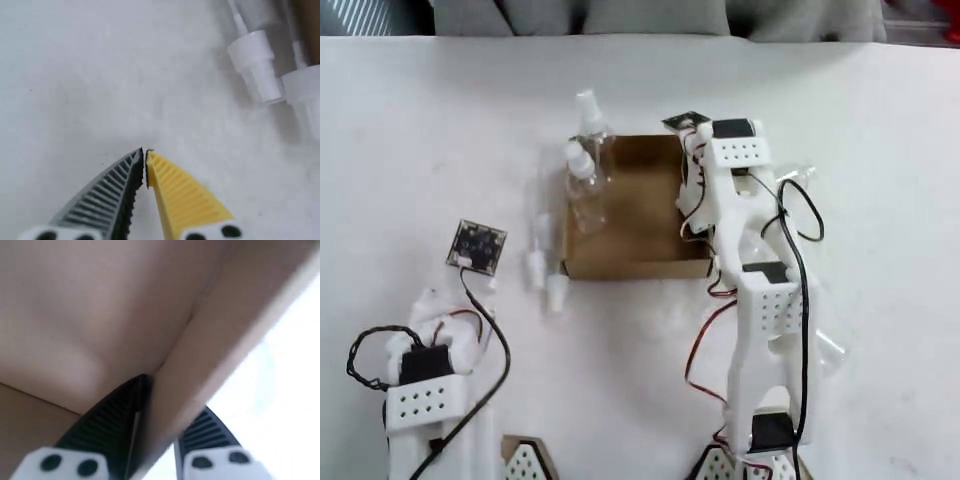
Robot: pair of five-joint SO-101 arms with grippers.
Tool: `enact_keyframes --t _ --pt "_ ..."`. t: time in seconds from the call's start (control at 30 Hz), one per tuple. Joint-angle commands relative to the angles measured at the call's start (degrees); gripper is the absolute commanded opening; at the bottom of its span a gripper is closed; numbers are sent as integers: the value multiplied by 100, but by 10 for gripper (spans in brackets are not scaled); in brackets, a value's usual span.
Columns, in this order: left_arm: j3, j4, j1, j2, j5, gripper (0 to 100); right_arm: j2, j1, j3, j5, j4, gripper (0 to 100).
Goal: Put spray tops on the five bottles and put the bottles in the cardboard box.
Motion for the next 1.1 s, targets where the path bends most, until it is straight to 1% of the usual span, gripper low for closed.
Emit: enact_keyframes --t 0.0,0.13,0.3,0.37,0.6,0.83,0.9,1.07 --pt "-35 -158 -40 -127 -79 27 -558 -4 158 -202 -251 18" --pt "-35 -149 -40 -127 -79 27 -453 22 132 -202 -259 30" --pt "-35 -141 -57 -127 -79 27 -303 31 132 -202 -259 164" --pt "-35 -141 -57 -127 -79 26 -286 31 132 -202 -259 184" --pt "-35 -141 -57 -127 -79 26 -505 31 -70 -202 -198 187" --pt "-35 -141 -57 -127 -79 27 -1077 22 -932 -202 673 184" --pt "-35 -149 -57 -127 -79 27 -1235 66 -1055 -202 760 184" --pt "-35 -149 -57 -127 -79 27 -1842 365 -607 -202 760 183"
